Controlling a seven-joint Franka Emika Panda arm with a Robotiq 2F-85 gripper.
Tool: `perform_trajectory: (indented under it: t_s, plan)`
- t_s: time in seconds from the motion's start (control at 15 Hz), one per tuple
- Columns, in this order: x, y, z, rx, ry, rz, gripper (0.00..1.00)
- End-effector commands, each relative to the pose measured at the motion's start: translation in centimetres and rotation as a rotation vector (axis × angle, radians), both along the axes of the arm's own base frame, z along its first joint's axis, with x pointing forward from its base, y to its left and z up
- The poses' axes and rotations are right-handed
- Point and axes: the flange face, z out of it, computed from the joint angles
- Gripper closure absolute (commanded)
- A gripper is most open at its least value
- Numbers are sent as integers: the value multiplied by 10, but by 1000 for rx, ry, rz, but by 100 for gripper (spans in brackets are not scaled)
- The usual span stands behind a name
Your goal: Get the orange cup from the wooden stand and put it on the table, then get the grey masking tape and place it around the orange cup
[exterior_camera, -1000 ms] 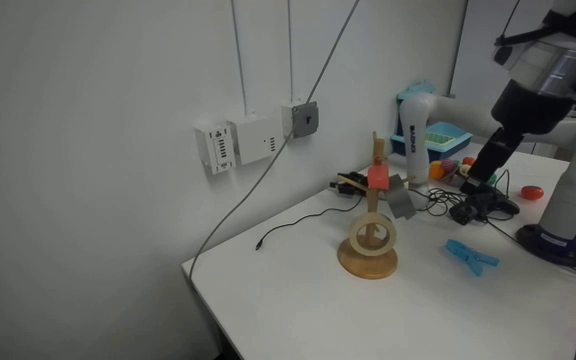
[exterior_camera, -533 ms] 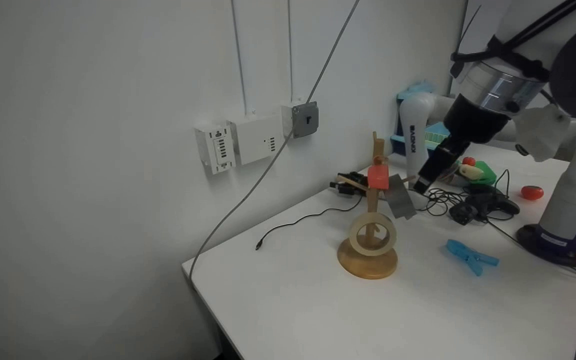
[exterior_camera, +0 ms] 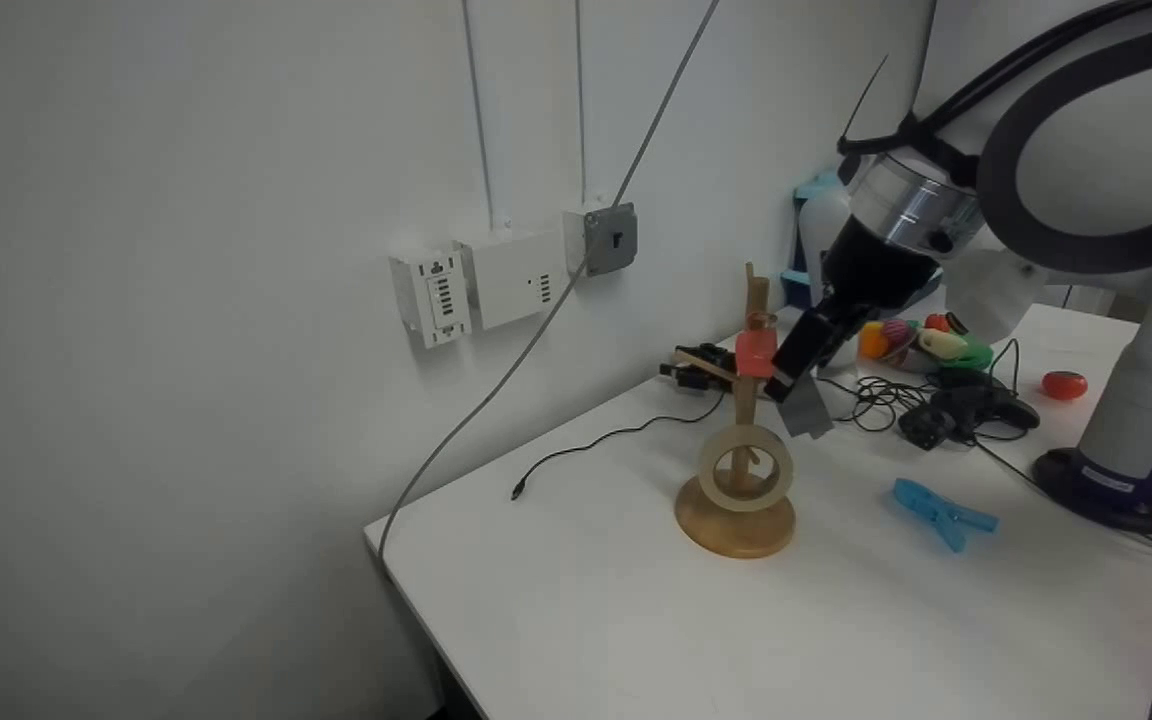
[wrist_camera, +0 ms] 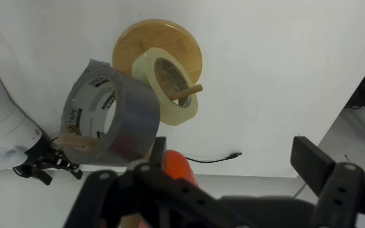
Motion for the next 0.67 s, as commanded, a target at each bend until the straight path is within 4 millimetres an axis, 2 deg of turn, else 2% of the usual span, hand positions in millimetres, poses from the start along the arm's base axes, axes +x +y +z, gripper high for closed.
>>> perform_trajectory:
  t_s: [0.0, 0.47, 0.53, 0.6]
  plan:
    - [18, -2, 1, 25, -45, 30, 0]
    - [31, -21, -4, 19, -83, 46, 0]
    - [32, -24, -6, 23, -79, 43, 1]
    - [32, -26, -9, 27, -75, 39, 8]
